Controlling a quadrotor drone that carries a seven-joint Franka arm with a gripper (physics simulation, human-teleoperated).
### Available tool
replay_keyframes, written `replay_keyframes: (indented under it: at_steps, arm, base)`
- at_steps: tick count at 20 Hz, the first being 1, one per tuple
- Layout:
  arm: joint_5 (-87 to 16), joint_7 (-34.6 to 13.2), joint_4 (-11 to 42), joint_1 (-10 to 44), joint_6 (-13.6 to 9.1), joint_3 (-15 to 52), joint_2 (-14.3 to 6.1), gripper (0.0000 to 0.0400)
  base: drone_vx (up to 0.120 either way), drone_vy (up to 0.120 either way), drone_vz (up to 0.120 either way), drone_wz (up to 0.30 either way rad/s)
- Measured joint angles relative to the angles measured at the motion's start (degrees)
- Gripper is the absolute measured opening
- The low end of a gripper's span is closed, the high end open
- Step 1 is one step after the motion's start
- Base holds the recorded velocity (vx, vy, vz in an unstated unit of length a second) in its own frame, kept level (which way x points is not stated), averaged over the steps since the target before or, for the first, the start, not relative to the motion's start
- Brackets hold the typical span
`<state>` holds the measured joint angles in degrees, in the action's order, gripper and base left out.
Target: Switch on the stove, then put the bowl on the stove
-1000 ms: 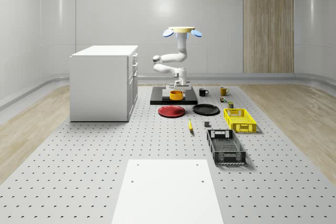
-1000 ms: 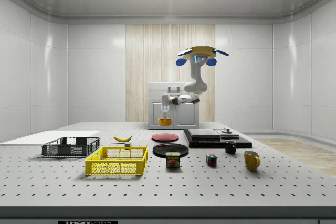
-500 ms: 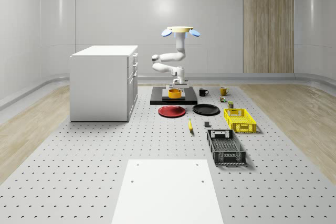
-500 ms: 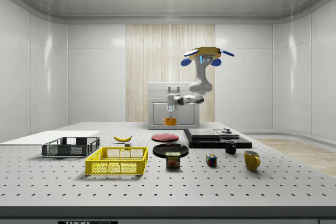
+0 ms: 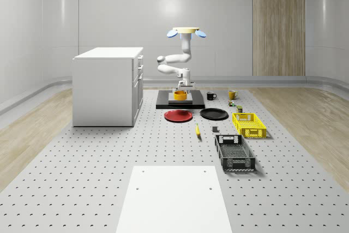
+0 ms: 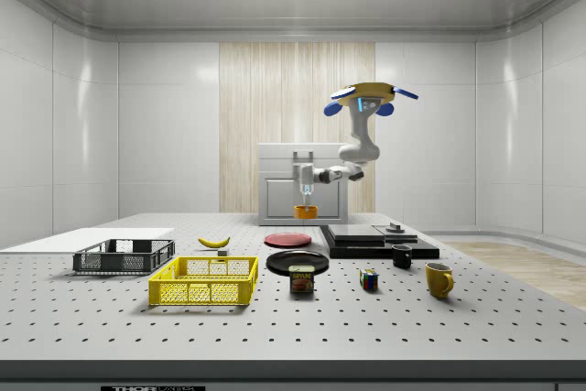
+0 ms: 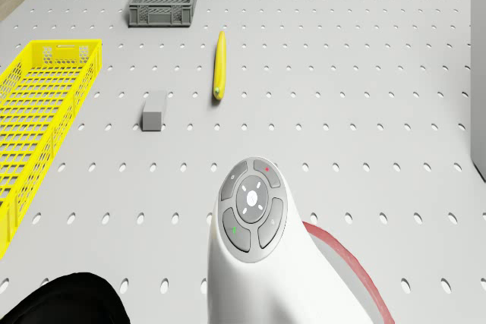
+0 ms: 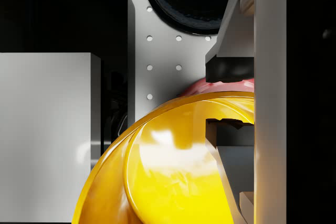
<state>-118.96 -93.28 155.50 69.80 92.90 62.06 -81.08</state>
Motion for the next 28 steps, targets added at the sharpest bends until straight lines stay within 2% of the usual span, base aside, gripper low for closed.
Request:
replay_keyframes:
  at_steps: [6,9,14,16,28]
  arm:
    - [0.0,0.0,0.0,0.0,0.0,0.0,0.0,0.01]
    - [0.0,0.0,0.0,0.0,0.0,0.0,0.0,0.01]
    - [0.0,0.0,0.0,0.0,0.0,0.0,0.0,0.01]
    - [0.0,0.0,0.0,0.0,0.0,0.0,0.0,0.01]
    - [0.0,0.0,0.0,0.0,0.1,0.0,-0.1,0.01]
  base:
    - [-0.12,0.0,0.0,0.0]
    - [-0.12,0.0,-0.107,0.0]
    - [-0.12,0.0,0.0,0.0]
    - [-0.12,0.0,-0.12,0.0]
    - [-0.12,0.0,0.0,0.0]
